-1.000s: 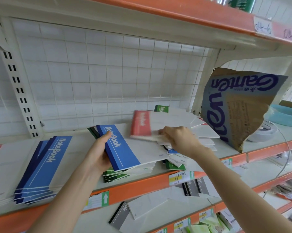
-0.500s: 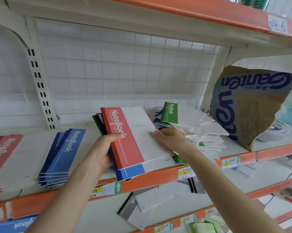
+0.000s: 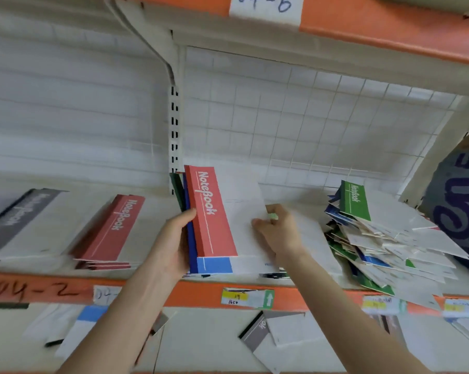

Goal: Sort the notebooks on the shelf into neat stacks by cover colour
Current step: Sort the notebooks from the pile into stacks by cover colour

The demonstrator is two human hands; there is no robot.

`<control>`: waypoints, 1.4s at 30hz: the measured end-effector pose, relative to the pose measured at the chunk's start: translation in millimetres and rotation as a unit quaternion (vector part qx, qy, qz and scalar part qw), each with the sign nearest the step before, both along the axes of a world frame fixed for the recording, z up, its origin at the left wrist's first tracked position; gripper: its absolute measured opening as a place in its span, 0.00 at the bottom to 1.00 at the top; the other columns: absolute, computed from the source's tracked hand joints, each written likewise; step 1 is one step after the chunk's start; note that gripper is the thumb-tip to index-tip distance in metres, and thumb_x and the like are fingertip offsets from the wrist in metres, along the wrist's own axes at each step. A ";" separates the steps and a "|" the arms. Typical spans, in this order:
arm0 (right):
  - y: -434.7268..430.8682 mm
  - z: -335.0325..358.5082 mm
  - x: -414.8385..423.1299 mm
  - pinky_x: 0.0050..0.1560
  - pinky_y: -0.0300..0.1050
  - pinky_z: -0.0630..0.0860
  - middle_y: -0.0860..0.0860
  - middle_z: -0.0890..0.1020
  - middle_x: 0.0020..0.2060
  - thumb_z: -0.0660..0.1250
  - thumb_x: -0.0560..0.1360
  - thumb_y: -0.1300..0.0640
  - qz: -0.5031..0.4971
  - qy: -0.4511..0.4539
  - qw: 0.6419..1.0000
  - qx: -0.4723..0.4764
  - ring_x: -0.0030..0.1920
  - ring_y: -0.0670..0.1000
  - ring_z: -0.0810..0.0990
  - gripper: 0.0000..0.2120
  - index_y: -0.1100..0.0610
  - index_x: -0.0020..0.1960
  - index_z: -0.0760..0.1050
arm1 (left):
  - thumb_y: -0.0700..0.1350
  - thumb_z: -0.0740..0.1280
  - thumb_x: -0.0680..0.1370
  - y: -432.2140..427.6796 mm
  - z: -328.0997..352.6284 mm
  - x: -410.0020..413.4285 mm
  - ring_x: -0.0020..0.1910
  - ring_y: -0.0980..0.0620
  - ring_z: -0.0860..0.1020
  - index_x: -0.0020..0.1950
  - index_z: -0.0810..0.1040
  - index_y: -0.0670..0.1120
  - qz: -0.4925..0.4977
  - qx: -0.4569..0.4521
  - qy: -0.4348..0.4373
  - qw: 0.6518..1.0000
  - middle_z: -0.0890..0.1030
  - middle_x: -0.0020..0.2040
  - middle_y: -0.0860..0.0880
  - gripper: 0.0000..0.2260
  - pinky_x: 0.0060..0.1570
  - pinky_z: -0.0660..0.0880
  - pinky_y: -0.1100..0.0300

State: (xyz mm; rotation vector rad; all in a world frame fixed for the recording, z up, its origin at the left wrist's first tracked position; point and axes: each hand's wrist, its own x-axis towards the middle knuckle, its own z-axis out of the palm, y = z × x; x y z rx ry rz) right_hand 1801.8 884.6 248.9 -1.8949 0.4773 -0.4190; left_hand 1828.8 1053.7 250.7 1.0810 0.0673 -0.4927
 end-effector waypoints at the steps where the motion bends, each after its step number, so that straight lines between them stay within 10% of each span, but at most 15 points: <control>1: 10.8 -2.5 6.2 0.37 0.43 0.76 0.56 0.80 0.40 0.67 0.73 0.66 -0.003 -0.002 1.000 0.007 0.35 0.52 0.77 0.07 0.56 0.44 0.72 | 0.51 0.60 0.80 12.5 -2.9 0.9 0.43 0.48 0.80 0.58 0.76 0.45 0.000 -0.004 0.003 1.000 0.82 0.46 0.45 0.13 0.37 0.73 0.53; 8: 96.7 -10.9 38.5 0.17 0.31 0.63 0.54 0.74 0.31 0.62 0.76 0.67 0.002 0.034 0.996 0.081 0.21 0.45 0.71 0.06 0.58 0.49 0.68 | 0.53 0.60 0.80 114.0 -13.7 20.8 0.42 0.47 0.81 0.60 0.75 0.50 0.023 0.049 -0.010 0.999 0.83 0.45 0.47 0.13 0.36 0.76 0.53; 16: 146.0 -24.8 61.3 0.48 0.45 0.72 0.60 0.80 0.55 0.60 0.72 0.68 -0.072 0.115 0.975 -0.176 0.54 0.60 0.78 0.18 0.63 0.61 0.73 | 0.46 0.60 0.81 229.1 -19.5 56.7 0.41 0.47 0.78 0.67 0.70 0.49 0.058 0.089 -0.028 0.994 0.79 0.47 0.47 0.14 0.33 0.72 0.55; 26: 201.9 -24.2 80.1 0.49 0.44 0.70 0.63 0.71 0.61 0.58 0.75 0.68 -0.083 0.229 0.920 -0.307 0.59 0.60 0.73 0.07 0.65 0.50 0.73 | 0.39 0.62 0.78 294.7 -18.7 64.8 0.39 0.43 0.77 0.46 0.73 0.51 0.043 0.119 -0.036 0.991 0.79 0.43 0.43 0.07 0.39 0.74 0.52; 31: 217.3 -27.2 81.2 0.61 0.49 0.67 0.60 0.68 0.63 0.60 0.78 0.62 -0.084 0.212 0.902 -0.366 0.65 0.60 0.66 0.16 0.62 0.65 0.69 | 0.38 0.62 0.78 295.8 -20.8 61.1 0.39 0.44 0.78 0.46 0.73 0.52 0.047 0.120 -0.048 0.991 0.80 0.43 0.45 0.08 0.34 0.73 0.54; 37: 248.6 -7.0 59.6 0.38 0.41 0.73 0.51 0.76 0.36 0.58 0.80 0.49 0.088 0.152 0.984 0.009 0.38 0.51 0.75 0.15 0.61 0.48 0.74 | 0.37 0.65 0.77 268.7 -23.4 58.3 0.42 0.44 0.79 0.53 0.75 0.47 0.048 0.108 -0.050 0.992 0.81 0.48 0.43 0.08 0.38 0.75 0.53; 42: 231.8 -1.2 47.6 0.41 0.40 0.69 0.53 0.77 0.49 0.63 0.76 0.54 0.029 0.117 0.981 -0.150 0.48 0.54 0.75 0.15 0.60 0.59 0.69 | 0.35 0.68 0.75 222.6 -22.8 49.7 0.46 0.48 0.80 0.61 0.70 0.50 0.075 0.088 -0.112 0.987 0.81 0.50 0.48 0.18 0.37 0.75 0.56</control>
